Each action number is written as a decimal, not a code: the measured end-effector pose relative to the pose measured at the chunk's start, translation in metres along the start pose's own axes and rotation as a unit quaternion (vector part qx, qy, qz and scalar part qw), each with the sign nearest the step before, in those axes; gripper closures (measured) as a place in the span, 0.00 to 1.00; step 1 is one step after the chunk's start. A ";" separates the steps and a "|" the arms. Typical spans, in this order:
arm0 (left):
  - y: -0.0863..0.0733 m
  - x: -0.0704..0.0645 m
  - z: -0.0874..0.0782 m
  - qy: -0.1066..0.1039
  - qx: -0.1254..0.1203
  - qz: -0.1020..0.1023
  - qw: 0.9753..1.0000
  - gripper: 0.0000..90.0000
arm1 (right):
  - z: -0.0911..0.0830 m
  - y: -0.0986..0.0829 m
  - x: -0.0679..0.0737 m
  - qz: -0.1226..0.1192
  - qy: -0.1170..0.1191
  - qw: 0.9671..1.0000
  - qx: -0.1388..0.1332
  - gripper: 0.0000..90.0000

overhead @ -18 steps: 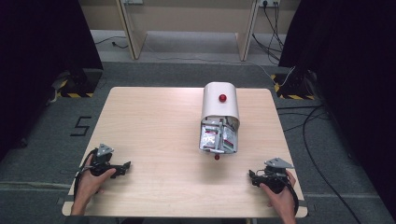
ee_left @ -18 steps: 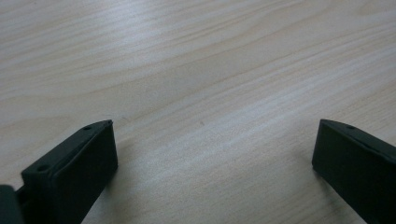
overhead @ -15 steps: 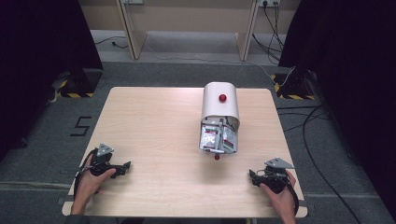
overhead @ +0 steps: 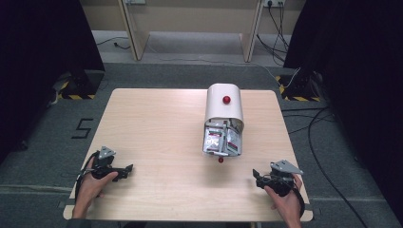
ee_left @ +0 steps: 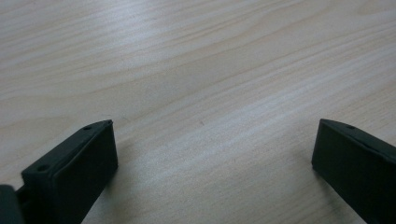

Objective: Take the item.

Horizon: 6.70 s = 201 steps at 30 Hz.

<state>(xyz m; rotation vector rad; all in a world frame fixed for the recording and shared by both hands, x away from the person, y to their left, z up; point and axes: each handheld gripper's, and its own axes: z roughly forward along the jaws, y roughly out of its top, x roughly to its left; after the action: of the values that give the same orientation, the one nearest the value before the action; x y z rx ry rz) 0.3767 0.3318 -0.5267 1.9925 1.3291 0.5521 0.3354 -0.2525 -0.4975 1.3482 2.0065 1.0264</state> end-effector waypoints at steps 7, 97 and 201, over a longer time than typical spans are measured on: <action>0.000 0.000 0.000 0.000 0.000 0.000 1.000 0.00 | -0.014 0.013 0.007 -0.006 0.006 1.000 -0.022 0.25; 0.000 0.000 0.000 -0.001 0.000 0.001 1.000 0.00 | -0.024 0.119 0.087 -0.121 0.019 0.988 -0.095 0.57; -0.001 0.000 0.000 -0.003 -0.003 -0.001 1.000 0.00 | -0.091 0.106 0.039 -0.099 0.005 0.975 -0.199 0.95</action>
<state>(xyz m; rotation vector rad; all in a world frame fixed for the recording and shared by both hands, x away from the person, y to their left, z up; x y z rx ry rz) 0.3761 0.3320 -0.5270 1.9875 1.3233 0.5474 0.3100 -0.2207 -0.3581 0.9137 1.7749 1.2592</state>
